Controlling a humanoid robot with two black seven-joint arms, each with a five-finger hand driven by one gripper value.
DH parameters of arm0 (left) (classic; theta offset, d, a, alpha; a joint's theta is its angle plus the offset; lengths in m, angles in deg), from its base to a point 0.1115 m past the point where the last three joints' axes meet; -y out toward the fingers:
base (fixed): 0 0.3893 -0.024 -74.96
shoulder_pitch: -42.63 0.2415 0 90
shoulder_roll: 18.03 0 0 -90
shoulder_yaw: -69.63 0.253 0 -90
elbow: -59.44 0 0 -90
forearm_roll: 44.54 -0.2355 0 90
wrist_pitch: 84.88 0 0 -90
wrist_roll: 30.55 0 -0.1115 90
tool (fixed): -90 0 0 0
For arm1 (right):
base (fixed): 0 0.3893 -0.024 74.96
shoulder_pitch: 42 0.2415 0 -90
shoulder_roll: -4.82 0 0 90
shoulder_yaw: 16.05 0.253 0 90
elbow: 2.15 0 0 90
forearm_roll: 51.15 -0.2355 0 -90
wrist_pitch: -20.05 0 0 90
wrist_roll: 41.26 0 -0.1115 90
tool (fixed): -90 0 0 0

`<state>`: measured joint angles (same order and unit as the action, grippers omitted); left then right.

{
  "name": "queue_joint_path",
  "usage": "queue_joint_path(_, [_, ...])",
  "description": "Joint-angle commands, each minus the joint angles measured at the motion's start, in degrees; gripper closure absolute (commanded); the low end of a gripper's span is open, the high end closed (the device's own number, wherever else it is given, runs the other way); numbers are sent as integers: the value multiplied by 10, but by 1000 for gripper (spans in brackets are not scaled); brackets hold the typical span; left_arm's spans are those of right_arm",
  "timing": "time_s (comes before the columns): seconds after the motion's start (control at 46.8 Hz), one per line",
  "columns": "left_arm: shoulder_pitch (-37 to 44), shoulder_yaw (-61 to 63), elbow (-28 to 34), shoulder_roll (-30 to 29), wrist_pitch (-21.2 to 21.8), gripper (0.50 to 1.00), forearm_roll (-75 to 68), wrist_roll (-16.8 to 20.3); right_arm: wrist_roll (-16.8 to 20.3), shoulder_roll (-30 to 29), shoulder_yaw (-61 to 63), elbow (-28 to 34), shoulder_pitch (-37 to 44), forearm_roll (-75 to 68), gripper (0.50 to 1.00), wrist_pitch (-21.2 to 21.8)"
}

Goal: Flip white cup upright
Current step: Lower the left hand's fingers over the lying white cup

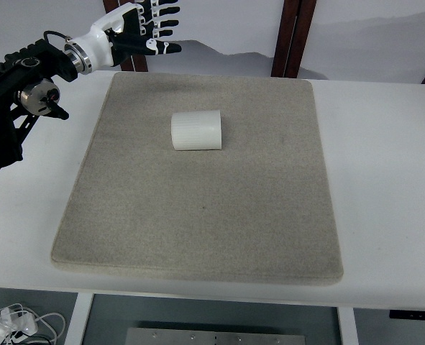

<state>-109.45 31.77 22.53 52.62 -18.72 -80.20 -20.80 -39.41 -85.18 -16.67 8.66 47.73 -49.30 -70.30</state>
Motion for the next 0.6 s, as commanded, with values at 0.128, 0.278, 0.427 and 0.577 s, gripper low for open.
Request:
queue_joint_path(0.128, [-26, 61, -57, -32, 3, 506, -135, 3, 0, 0, 0, 0, 0, 1, 548, 0])
queue_joint_path(0.278, [-37, 90, -93, -42, 7, 506, -215, 3, 0, 0, 0, 0, 0, 0, 548, 0])
queue_joint_path(0.427, [-59, 143, -105, -42, 8, 506, -276, -4, 0, 0, 0, 0, 0, 0, 548, 0])
queue_joint_path(0.577, [-78, 182, -106, -39, 17, 504, -278, -25, 1, 0, 0, 0, 0, 0, 548, 0])
